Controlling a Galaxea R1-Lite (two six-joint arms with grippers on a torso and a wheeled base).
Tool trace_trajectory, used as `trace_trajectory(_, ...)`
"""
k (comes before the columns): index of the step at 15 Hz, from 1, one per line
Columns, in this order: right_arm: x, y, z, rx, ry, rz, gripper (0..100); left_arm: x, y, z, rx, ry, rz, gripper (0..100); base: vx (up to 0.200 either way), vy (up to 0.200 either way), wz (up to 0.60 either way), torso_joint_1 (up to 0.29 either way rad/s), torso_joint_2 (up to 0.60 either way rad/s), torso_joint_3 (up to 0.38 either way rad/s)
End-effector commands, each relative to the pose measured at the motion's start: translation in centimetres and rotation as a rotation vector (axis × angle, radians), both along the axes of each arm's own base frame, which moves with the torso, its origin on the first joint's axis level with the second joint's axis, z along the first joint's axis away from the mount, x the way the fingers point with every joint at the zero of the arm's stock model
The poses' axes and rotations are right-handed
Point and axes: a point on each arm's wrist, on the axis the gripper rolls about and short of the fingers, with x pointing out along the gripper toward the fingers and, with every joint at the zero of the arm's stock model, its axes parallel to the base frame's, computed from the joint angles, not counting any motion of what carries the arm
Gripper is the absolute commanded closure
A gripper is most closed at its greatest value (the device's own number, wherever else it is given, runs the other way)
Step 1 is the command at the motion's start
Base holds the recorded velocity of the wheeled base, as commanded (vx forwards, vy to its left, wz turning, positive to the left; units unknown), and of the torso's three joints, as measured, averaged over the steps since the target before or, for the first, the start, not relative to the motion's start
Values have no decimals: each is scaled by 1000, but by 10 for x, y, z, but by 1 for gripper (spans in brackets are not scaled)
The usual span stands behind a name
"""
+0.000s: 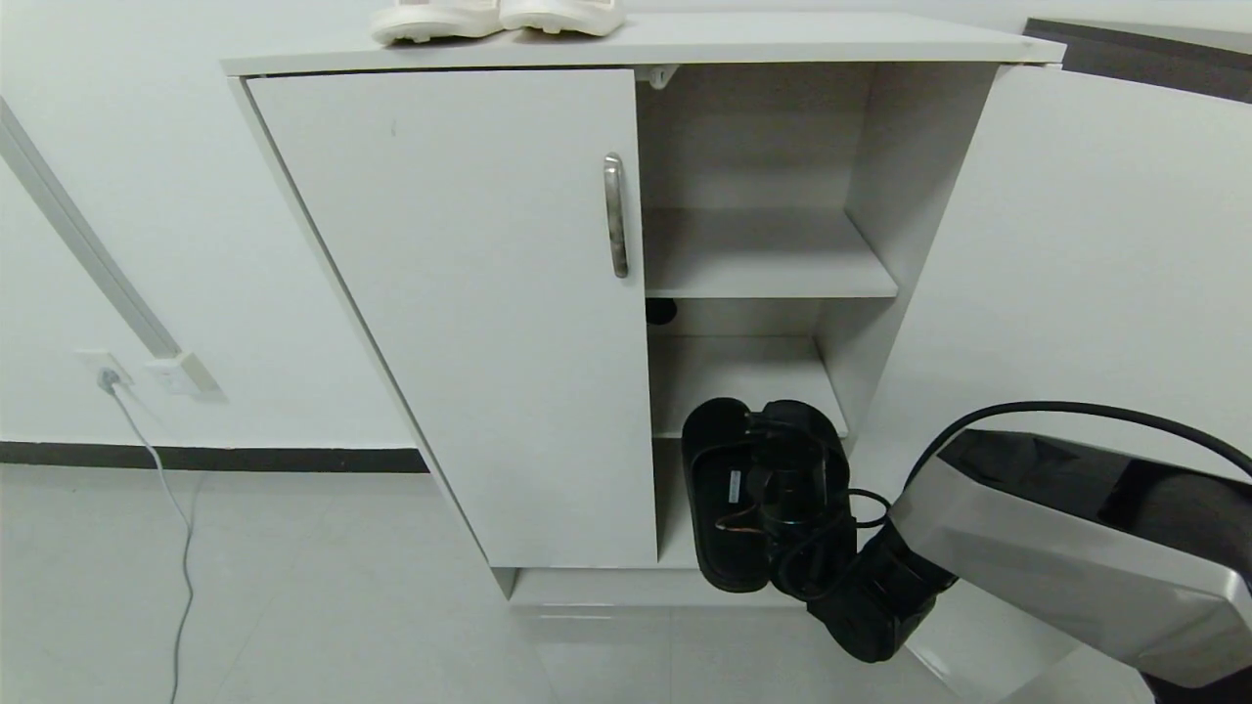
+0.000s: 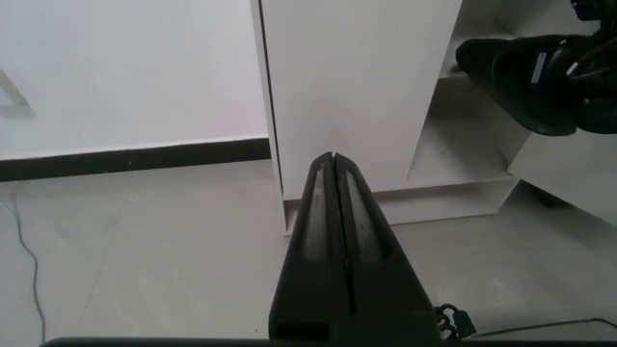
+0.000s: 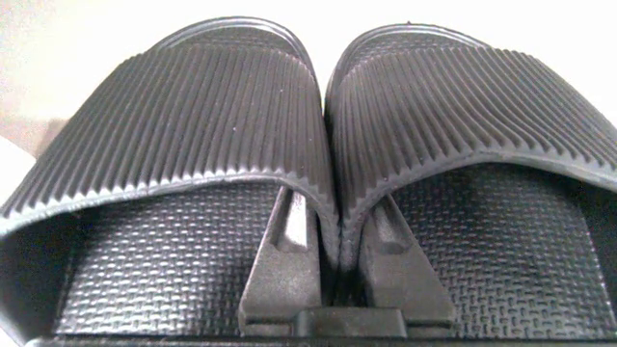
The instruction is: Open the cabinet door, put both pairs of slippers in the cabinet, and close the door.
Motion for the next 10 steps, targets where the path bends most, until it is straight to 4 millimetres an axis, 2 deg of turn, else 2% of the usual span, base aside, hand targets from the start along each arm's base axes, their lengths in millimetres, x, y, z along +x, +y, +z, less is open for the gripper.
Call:
trace_trajectory(1,0,0,0,-2,-1,-1,100,0,0,0,0,2,0,100,200,0,0,-2,2,2)
trace_trajectory(6,0,0,-3,-4,4,2,100,0,0,0,0,2,0,100,200,0,0,3,1,1)
trace_trajectory(10,14,-1,-4,3,2,14,100,0,0,0,0,2,0,100,0,0,0,0,0,0)
